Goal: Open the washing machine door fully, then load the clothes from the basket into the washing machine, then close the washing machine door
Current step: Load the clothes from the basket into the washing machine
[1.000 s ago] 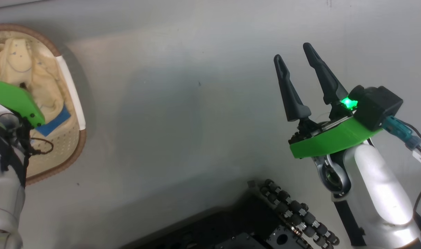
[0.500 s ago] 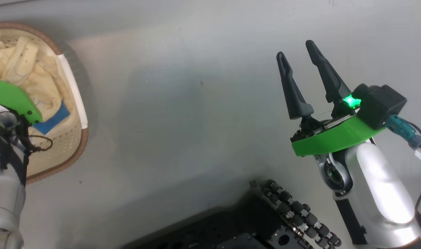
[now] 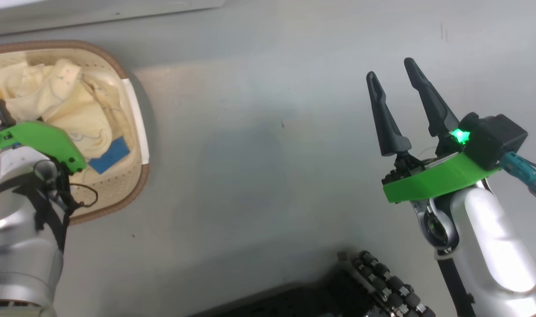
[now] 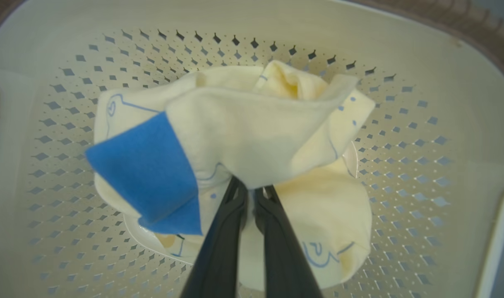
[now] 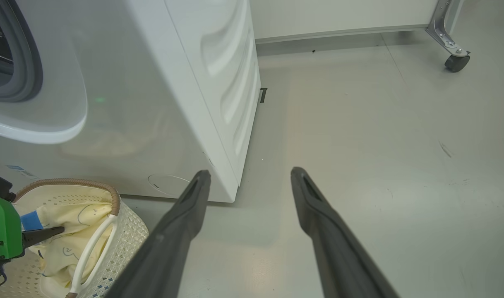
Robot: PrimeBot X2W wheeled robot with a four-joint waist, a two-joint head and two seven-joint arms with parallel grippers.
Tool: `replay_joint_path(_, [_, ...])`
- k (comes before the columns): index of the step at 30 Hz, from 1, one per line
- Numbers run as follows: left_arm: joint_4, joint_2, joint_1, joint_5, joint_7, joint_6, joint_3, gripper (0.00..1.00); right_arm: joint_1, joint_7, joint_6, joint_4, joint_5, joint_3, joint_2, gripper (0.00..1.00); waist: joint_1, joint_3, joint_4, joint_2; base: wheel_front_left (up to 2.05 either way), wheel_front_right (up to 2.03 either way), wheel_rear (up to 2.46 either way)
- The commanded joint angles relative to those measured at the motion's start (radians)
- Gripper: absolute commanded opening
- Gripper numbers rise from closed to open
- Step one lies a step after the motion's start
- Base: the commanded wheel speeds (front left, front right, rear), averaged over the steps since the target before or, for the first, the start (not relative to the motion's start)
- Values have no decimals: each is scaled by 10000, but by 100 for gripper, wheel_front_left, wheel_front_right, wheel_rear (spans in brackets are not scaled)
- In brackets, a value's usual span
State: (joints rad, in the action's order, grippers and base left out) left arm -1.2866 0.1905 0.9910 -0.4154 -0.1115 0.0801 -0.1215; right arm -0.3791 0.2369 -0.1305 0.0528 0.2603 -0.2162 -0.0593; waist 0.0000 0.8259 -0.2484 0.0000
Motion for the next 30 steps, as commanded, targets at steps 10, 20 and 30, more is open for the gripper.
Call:
replay_joint_path(10, [83, 67, -1034, 14, -1166, -130, -118, 0, 710, -422, -2, -402, -233, 89, -236, 100, 0, -1572, 521, 0, 0, 0, 0])
replay_joint_path(20, [1530, -53, -2256, 281, -1496, 196, -144, 0, 1290, -746, -2, -472, -356, 444, -181, 100, 0, -3086, 759, 0, 0, 0, 0])
replay_joint_path(30, [5294, -170, -4800, 1167, -1501, 645, 226, 0, 2033, -1116, -2, -717, -620, 950, -143, 100, 0, -4690, 972, 0, 0, 0, 0])
